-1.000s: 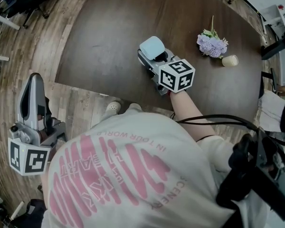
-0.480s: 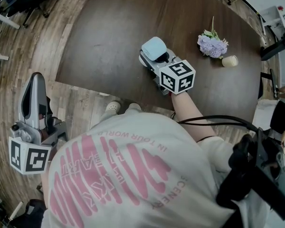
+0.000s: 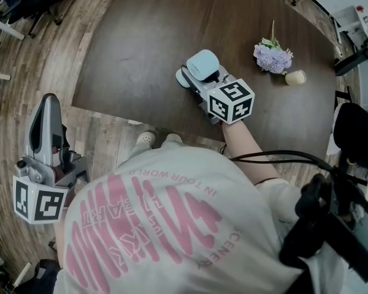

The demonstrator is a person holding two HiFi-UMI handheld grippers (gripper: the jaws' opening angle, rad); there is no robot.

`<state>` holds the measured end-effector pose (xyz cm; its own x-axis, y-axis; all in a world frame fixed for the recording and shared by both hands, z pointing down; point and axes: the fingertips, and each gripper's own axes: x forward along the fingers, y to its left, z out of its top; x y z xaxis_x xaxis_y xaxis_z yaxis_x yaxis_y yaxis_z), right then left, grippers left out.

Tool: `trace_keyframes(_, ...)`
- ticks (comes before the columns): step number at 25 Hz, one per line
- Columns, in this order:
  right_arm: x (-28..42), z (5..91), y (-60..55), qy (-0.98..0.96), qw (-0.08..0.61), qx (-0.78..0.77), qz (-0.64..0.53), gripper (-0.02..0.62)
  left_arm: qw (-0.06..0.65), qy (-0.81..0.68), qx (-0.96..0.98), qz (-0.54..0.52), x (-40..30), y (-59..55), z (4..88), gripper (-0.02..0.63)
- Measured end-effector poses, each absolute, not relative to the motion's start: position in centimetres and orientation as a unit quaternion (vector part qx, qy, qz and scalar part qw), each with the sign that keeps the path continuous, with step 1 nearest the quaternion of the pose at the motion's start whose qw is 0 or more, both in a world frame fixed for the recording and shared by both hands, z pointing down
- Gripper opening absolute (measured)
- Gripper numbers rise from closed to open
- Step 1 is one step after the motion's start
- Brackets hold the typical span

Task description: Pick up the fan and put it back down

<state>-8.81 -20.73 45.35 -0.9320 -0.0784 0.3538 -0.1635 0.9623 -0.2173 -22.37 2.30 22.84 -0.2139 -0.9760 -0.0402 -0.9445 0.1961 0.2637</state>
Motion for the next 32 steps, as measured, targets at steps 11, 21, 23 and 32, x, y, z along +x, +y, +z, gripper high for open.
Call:
trace_keyframes(11, -8.5, 40.3, -21.1, -0.984, 0.131, 0.076, 0.096, 0.144, 0.067, -0.754, 0.642, -0.124, -22.3, 1.2, 22.7, 0.014)
trace_keyframes(21, -4.7, 30.4, -21.3, -0.988, 0.05, 0.137, 0.047, 0.144, 0.052, -0.687, 0.711, -0.136, -21.3, -3.2, 21.1, 0.014)
trace_keyframes(23, -3.3, 28.6, -21.4, -0.986, 0.04, 0.158, 0.038, 0.144, 0.049, -0.669, 0.728, -0.142, -20.9, -4.2, 20.6, 0.014)
trace_keyframes(32, 3.4, 23.2, -19.3, -0.971, 0.011, 0.238, 0.029, 0.143, 0.052, -0.594, 0.788, -0.153, -17.8, -7.4, 19.9, 0.014)
